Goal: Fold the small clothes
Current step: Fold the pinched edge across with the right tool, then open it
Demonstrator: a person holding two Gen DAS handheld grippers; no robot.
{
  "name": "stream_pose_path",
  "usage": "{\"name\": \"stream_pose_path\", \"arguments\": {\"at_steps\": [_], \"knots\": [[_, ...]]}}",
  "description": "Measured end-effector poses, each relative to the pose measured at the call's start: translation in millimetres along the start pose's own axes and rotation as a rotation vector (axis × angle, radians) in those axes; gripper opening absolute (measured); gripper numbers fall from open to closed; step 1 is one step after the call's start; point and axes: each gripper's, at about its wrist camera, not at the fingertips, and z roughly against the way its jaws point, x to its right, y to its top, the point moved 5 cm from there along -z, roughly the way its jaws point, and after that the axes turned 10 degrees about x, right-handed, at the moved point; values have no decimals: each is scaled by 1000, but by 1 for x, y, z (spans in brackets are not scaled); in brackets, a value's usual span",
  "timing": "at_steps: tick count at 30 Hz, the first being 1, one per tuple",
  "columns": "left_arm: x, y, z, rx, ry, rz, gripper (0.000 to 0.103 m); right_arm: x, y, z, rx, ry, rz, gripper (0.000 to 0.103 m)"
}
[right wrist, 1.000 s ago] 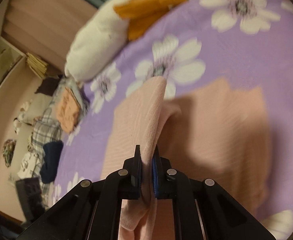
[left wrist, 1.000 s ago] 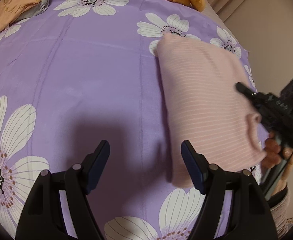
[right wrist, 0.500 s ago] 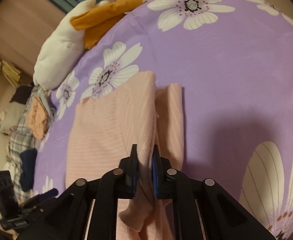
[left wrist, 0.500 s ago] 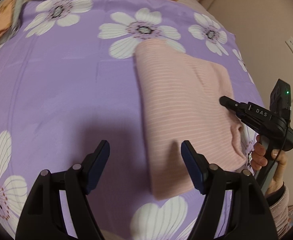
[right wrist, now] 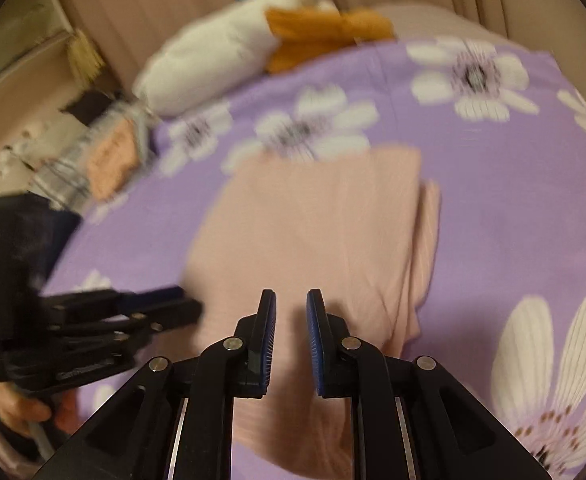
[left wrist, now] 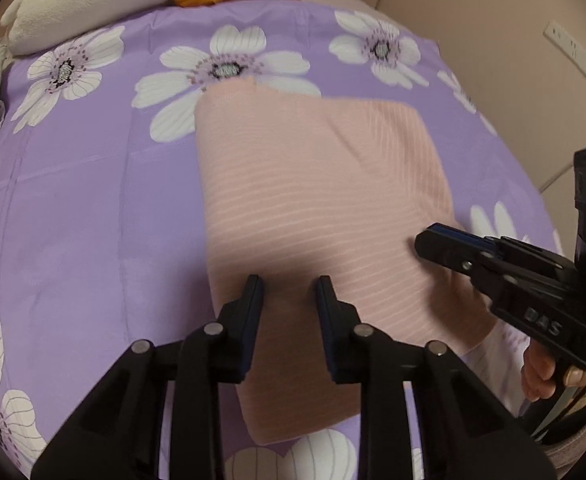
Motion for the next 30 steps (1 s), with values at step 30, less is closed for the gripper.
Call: {"name": "stream_pose_path", "arguments": {"at_steps": [30], "knots": [[-1, -62, 27, -37, -32, -19, 29, 19, -64, 28, -65, -46, -102, 1]]}}
